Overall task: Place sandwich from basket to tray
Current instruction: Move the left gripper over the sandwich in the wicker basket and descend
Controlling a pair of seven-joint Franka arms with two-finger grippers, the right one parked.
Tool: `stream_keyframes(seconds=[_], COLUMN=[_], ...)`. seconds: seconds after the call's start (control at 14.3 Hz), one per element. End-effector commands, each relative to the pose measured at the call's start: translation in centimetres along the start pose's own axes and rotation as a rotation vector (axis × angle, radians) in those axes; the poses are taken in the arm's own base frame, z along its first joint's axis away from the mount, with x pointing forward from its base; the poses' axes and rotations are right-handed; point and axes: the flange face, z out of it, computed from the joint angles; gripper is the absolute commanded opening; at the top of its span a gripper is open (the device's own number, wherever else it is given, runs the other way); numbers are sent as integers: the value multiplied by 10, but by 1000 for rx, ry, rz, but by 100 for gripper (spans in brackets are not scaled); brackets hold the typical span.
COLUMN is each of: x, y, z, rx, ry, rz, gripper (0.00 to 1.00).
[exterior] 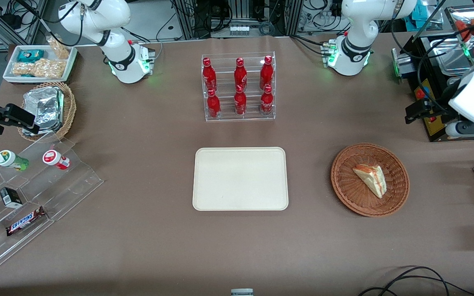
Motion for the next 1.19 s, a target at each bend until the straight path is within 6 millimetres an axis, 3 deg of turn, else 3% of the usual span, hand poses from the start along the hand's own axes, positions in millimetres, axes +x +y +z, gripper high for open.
stream_keyframes(seconds=[0.0, 0.56, 0.7, 0.91, 1.12], x=[7, 5, 6, 15, 25], y=[0, 0, -1, -1, -7], z=[-7, 5, 18, 61, 134], rx=[-4, 3, 6, 10, 7], ry=[-21, -66, -95, -108, -53], rz=[22, 10, 9, 5, -7], gripper=[100, 100, 100, 100, 100])
